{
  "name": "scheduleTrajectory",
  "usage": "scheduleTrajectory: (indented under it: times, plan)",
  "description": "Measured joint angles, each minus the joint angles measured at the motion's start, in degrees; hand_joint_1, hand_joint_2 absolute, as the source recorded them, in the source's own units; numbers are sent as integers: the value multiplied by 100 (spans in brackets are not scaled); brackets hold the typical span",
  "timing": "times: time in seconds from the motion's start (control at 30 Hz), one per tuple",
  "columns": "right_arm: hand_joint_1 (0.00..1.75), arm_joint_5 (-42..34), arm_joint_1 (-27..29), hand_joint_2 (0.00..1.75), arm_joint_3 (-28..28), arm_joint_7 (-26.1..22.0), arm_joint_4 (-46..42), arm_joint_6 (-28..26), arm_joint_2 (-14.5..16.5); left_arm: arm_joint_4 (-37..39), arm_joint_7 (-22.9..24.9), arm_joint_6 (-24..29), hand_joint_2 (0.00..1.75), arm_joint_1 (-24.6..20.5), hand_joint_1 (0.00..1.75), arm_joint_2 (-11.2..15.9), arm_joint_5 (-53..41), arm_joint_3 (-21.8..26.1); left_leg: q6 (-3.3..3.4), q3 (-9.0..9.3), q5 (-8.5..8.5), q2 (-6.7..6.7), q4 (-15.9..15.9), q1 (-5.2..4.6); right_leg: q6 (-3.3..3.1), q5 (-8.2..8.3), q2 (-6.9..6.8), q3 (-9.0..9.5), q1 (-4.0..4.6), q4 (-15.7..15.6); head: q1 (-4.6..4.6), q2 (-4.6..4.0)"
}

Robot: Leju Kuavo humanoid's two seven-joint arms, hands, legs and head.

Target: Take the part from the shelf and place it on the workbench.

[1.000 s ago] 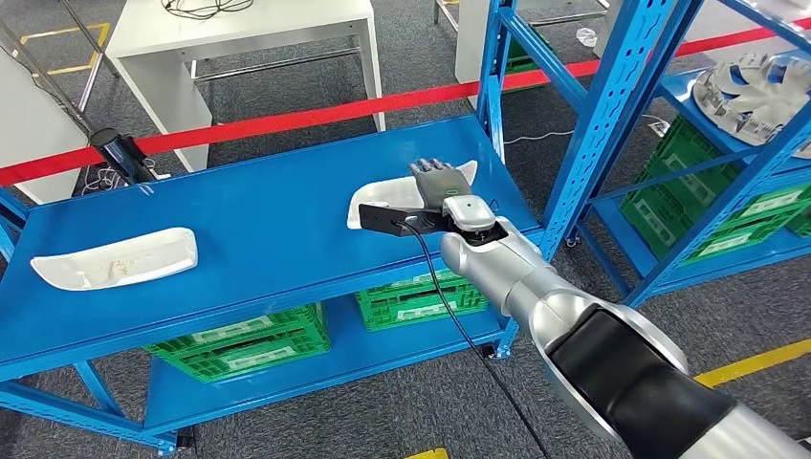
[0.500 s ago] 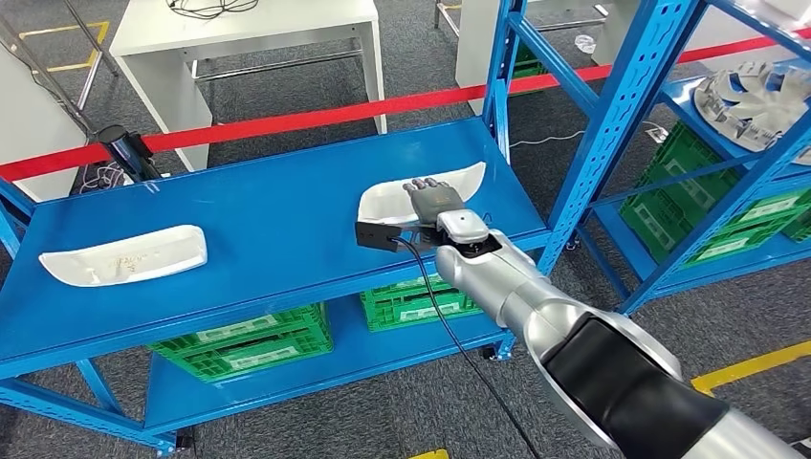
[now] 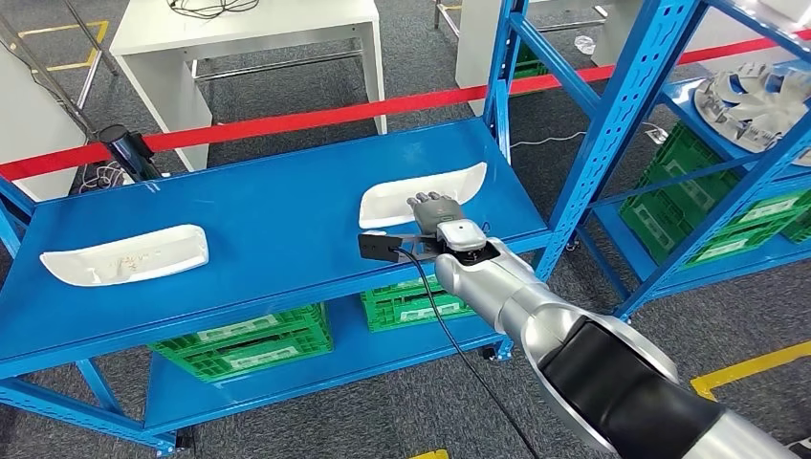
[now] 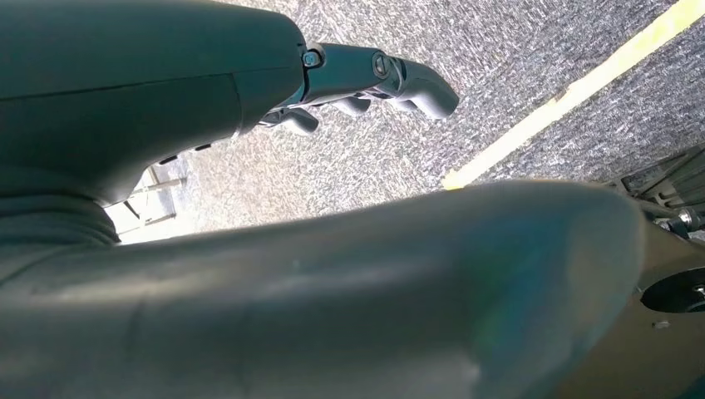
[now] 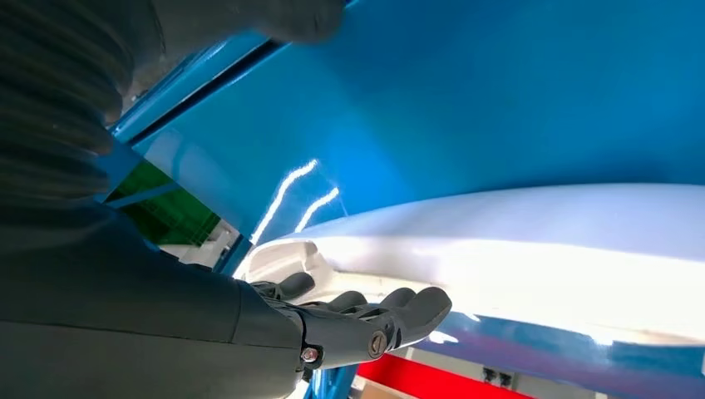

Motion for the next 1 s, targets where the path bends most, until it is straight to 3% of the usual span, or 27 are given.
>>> scheduleTrajectory:
  times: [0.3, 0.33, 0.43, 0.47, 0.63, 0.77, 1.0]
  plan:
    - [173, -8, 2, 175, 3, 326, 246, -64, -40, 3, -44, 0, 0, 57, 0, -2, 25, 57, 6, 0, -4, 1, 5, 0, 1, 0, 0, 1, 0, -3, 0, 0]
    - [130, -5, 3, 175, 3, 353, 267, -74, -51, 5, -57, 0, 0, 67, 0, -2, 26, 64, 6, 0, -4, 1, 6, 0, 1, 0, 0, 2, 0, -3, 0, 0]
    - [1, 17, 3, 44, 3, 425, 309, -121, -81, 9, -90, 0, 0, 85, 0, -2, 33, 89, 7, -1, -5, 1, 6, 0, 1, 0, 0, 3, 0, -4, 0, 0]
    - [0, 33, 2, 0, 3, 462, 319, -157, -89, 10, -92, 0, 0, 88, 0, -3, 36, 100, 8, -1, -5, 1, 6, 0, 1, 0, 0, 3, 0, -5, 0, 0]
    - [0, 69, -28, 0, 1, 648, 340, -550, -110, 17, -92, 0, 0, 119, 0, -8, 38, 148, 8, -1, -5, 2, 7, 0, 3, 1, 0, 5, 0, -5, 0, 0]
    - [0, 24, -264, 0, -49, 481, 215, -960, -111, 17, -94, 0, 0, 143, 0, -10, 34, 170, 8, -2, -5, 2, 8, 0, 6, 4, 1, 5, 0, -5, -1, 0]
    - [0, 42, -619, 0, -120, 258, -326, -1023, -113, 17, -85, 0, 0, 130, 0, -26, 22, 210, 9, -1, -4, 1, 9, 0, 7, 4, 2, 7, 1, -5, -1, 0]
